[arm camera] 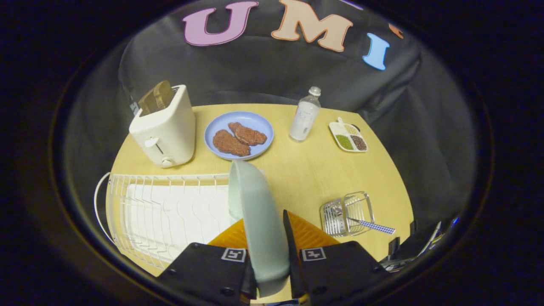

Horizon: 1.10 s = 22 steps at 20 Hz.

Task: Take the plate from the dish rack, then take the spoon from the basket and place it into the plate.

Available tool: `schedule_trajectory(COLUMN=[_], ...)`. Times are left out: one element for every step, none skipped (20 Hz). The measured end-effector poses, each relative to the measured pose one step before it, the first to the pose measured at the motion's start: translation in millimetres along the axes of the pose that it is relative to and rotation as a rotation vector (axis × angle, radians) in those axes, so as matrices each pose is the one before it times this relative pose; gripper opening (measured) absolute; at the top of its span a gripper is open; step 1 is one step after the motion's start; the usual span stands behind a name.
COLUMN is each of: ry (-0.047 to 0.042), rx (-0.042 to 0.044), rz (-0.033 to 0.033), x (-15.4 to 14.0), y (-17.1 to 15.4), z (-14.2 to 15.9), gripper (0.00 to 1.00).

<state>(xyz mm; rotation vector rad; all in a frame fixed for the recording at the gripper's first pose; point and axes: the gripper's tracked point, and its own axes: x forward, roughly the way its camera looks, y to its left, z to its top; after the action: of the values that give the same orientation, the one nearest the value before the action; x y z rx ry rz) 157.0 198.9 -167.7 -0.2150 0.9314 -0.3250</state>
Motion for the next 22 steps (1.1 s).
schedule_trajectory(ry=[-0.00615,-0.00637,-0.00706,-0.00682,-0.01348,-0.00852,-0.00029,-0.00346,-0.00195,0.002,-0.00046,0.0014,0.00049,-0.00132,0.00019,-0.00004,0.00181,0.00259,0.00342,0.00479,0.00811,0.01222], rx=[-0.01103,-0.0036,-0.00515,-0.00242,0.00917,0.00821,0.01275,0.01418,0.02488,0.0177,0.01034,0.01284,0.0165,0.02021,0.0286,0.03675,0.03592,0.03347,0.03109,0.02979,0.03187,0.02952], rz=[-0.01805,-0.01499,-0.01356,-0.01098,-0.01432,-0.00993,0.01199,0.00955,0.00934,0.0102,0.01033,0.01055,0.01301,0.02388,0.03267,0.04209,0.04966,0.04602,0.03887,0.0359,0.03583,0.0436], x=[-2.66,-3.39,-3.1,-3.02,-4.15,-1.4,-2.56,-1.91,-3.17,-3.07,-3.1,-4.18,-4.0,-4.4,-4.77,-4.78,-5.08,-5.62,-6.21,-6.43,-7.93,-9.55], y=[0.23,0.1,-1.92,-2.89,-6.12,-4.8,-2.16,-1.25,-1.79,-2.9,-3.19,-2.69,-2.91,-2.0,0.2,1.6,2.44,1.26,-0.82,-2.12,-1.64,0.3], z=[0.96,1.35,1.77,1.86,3.59,2.78,2.27,0.55,1.66,0.93,0.57,1.3,1.92,2.15,2.69,3.92,2.65,2.72,2.11,-0.38,-1.95,-2.31], gripper=[0.33,0.33,0.33,0.33,0.33,0.33,0.33,0.33,0.33,0.33,0.33,0.33,0.33,0.33,0.33,0.33,0.33,0.33,0.33,0.33,0.33,0.33])
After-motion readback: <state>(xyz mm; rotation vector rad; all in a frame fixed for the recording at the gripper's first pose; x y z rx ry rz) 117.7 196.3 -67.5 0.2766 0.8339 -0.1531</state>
